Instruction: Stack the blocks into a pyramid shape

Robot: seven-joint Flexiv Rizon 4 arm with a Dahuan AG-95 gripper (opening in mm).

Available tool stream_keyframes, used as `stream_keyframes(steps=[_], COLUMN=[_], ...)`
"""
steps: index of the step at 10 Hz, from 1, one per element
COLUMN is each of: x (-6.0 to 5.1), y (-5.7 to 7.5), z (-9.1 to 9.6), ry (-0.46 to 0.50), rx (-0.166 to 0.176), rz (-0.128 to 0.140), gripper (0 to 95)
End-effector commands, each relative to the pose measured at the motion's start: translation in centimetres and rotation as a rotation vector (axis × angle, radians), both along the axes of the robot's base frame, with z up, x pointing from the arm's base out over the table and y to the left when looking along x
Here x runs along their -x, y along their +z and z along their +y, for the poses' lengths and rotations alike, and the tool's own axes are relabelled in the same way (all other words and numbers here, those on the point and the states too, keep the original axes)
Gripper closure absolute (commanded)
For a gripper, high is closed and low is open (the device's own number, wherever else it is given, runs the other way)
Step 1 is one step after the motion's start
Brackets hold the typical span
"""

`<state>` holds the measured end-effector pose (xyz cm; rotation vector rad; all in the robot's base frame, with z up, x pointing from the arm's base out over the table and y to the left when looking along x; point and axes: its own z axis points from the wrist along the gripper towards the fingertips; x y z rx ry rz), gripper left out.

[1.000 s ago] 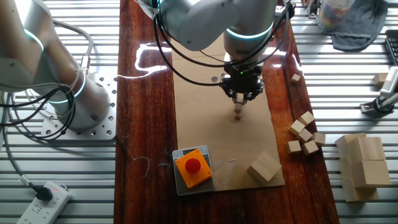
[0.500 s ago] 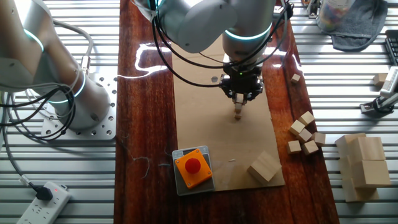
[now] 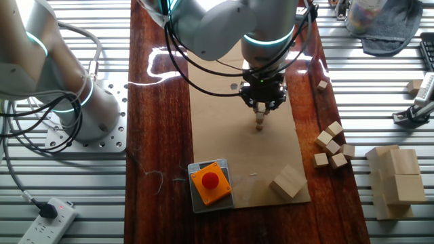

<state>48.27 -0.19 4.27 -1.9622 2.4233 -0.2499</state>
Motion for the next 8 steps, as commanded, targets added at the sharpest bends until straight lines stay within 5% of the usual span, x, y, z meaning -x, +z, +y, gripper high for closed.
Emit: stream_keyframes(steps=[1, 3, 4, 8], x=[-0.06, -0.06, -0.06, 0.02], y=[-0.02, -0.02, -0.02, 0.17], z=[0.00, 0.00, 0.00, 0.10], ry=[0.002, 0.001, 0.001, -0.002], rx=[0.002, 0.000, -0.001, -0.003], rz=[-0.001, -0.002, -0.001, 0.000], gripper=[76.0, 76.0, 57.0, 57.0])
